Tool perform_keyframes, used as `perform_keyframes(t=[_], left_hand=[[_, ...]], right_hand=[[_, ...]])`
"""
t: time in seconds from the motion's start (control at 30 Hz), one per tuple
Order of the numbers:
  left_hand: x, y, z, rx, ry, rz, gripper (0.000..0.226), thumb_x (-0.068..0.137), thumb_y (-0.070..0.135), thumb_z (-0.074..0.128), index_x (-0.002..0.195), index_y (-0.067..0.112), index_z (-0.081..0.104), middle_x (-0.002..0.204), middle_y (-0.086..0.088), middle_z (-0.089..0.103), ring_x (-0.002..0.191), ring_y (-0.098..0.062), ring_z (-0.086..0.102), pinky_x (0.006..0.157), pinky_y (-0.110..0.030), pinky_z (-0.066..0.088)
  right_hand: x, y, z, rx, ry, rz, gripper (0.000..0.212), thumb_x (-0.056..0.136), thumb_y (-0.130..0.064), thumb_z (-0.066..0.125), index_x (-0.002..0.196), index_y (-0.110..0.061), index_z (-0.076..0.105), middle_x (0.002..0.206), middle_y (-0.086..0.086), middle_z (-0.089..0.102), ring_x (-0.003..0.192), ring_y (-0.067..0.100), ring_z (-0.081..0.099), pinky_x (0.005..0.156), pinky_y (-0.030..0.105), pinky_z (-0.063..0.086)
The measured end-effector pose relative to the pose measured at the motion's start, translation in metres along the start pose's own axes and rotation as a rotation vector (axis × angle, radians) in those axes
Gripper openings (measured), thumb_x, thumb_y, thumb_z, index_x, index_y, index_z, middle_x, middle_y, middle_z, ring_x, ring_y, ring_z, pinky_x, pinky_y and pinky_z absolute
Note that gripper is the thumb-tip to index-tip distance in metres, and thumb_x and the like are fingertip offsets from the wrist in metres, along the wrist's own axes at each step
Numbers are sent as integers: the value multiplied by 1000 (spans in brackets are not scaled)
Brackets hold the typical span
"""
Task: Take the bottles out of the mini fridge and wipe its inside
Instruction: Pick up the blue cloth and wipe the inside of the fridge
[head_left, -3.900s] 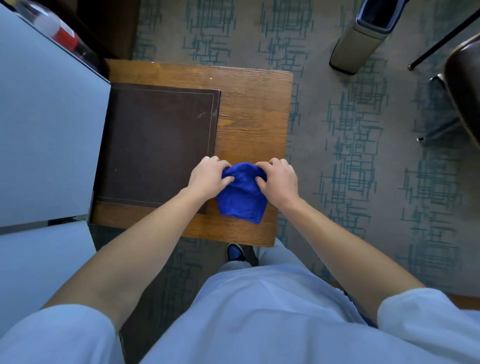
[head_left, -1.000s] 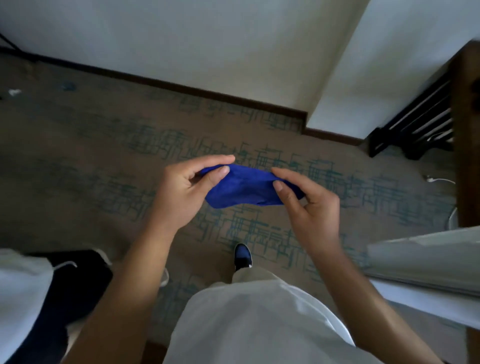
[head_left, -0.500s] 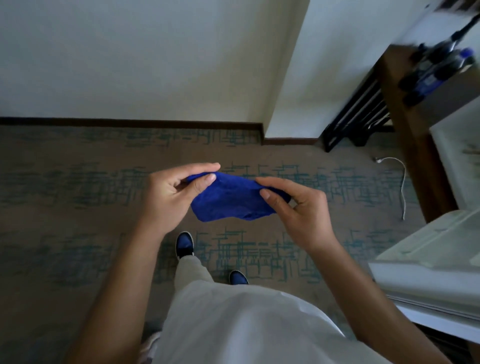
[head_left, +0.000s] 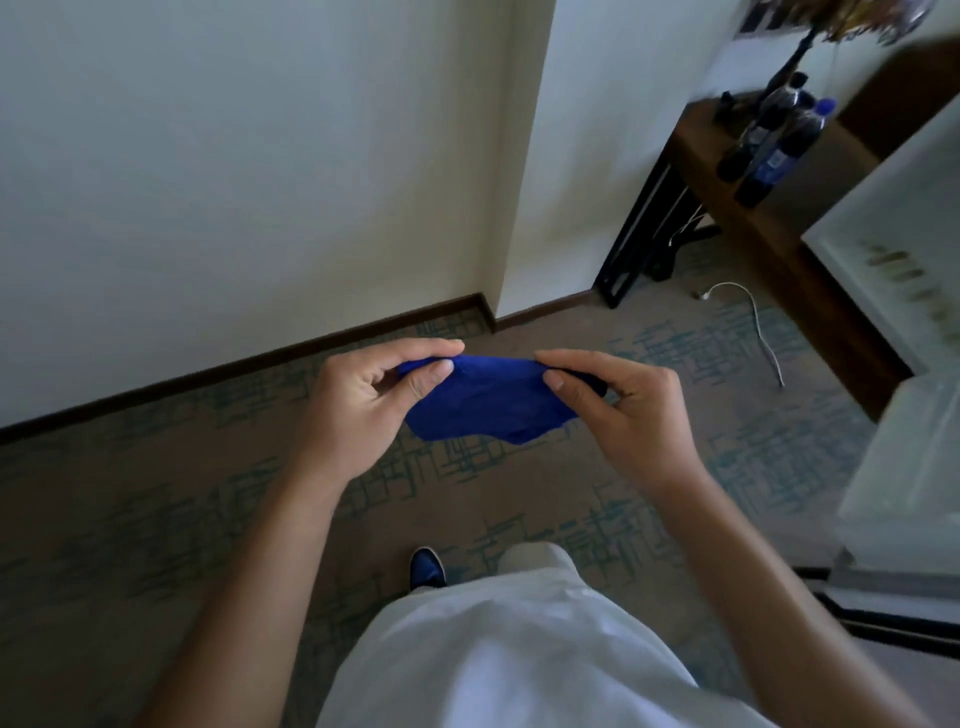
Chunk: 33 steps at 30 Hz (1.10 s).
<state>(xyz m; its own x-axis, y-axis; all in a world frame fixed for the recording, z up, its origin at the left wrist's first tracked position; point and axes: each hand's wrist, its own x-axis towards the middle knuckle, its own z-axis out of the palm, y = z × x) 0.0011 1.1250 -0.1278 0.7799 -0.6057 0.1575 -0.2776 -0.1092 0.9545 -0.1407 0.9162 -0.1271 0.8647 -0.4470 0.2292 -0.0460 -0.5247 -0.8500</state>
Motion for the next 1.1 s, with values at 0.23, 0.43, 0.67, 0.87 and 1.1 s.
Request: perform_keyframes(t=[0.23, 0.43, 0.67, 0.87, 1.1], left_hand=[[64, 0, -14, -42, -147, 69, 23, 90, 25, 70, 102, 42, 77, 103, 27, 77, 102, 2, 72, 86, -12, 54], [131, -6, 7, -82, -225, 69, 18, 88, 26, 71, 100, 39, 77, 98, 24, 78, 96, 2, 73, 83, -11, 53], [206, 4, 55, -119, -305, 66, 16, 88, 25, 71, 98, 35, 77, 94, 22, 79, 93, 2, 73, 81, -12, 55], [265, 17, 105, -141, -419, 79, 15, 87, 25, 70, 98, 33, 78, 95, 19, 79, 91, 0, 74, 80, -16, 58], [334, 11, 157, -163, -534, 47, 14, 89, 27, 70, 99, 31, 78, 95, 16, 80, 90, -1, 73, 81, -18, 56]], right_hand=[[27, -9, 9, 6, 152, 54, 19, 95, -13, 72, 111, -22, 78, 102, -22, 73, 99, -10, 69, 75, 5, 51], [62, 5, -4, 6, 259, 98, 19, 94, -13, 72, 112, -18, 78, 103, -21, 73, 99, -9, 69, 74, 7, 52], [114, 46, -43, 29, 359, 116, 19, 95, -11, 71, 110, -19, 78, 103, -16, 76, 99, 0, 71, 75, 10, 52], [148, 87, -82, 98, 350, 229, 17, 99, -13, 67, 107, -22, 79, 98, -10, 78, 96, 13, 73, 79, 24, 54], [170, 115, -113, 153, 436, 331, 21, 97, -28, 68, 117, -25, 74, 93, -3, 76, 88, 17, 72, 74, 31, 56]])
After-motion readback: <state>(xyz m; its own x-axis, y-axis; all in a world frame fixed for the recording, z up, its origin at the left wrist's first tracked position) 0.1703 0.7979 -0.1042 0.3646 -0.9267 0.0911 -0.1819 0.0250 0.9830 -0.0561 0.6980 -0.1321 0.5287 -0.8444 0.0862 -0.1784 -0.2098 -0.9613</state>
